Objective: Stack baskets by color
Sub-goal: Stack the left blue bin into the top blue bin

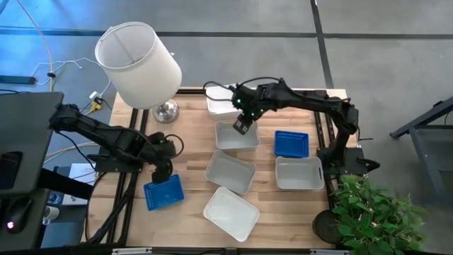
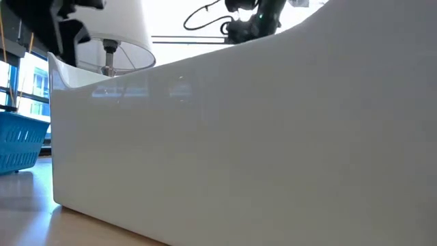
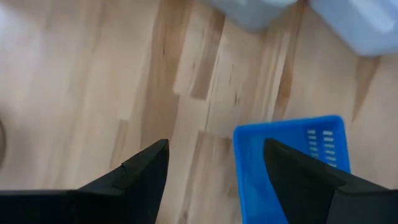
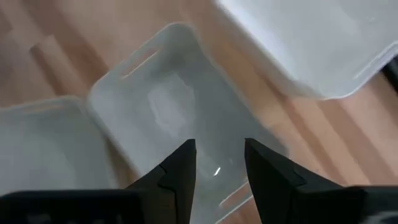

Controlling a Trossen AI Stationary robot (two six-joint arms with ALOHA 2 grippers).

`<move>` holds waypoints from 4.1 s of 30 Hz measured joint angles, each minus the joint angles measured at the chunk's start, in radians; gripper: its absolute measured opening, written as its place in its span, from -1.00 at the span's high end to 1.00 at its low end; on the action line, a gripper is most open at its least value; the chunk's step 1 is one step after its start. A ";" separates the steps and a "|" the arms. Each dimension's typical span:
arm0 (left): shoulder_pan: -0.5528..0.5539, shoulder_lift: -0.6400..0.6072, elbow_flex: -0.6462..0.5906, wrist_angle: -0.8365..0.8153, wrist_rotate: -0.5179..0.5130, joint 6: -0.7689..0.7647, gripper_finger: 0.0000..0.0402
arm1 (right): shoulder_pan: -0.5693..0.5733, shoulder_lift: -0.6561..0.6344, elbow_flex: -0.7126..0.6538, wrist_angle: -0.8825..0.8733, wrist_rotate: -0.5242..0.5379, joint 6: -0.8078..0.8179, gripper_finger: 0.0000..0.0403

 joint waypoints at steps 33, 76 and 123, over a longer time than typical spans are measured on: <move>-0.322 0.025 -0.268 0.123 0.100 -0.483 -0.23 | 0.330 -0.012 0.000 0.031 0.225 0.165 0.38; -0.352 0.266 -0.156 0.139 -0.099 -0.564 0.99 | 0.481 -0.011 0.000 0.028 0.286 0.281 0.38; -0.047 0.266 0.075 -0.120 -0.902 -0.124 1.00 | 0.347 -0.011 0.000 0.442 0.479 0.080 -0.03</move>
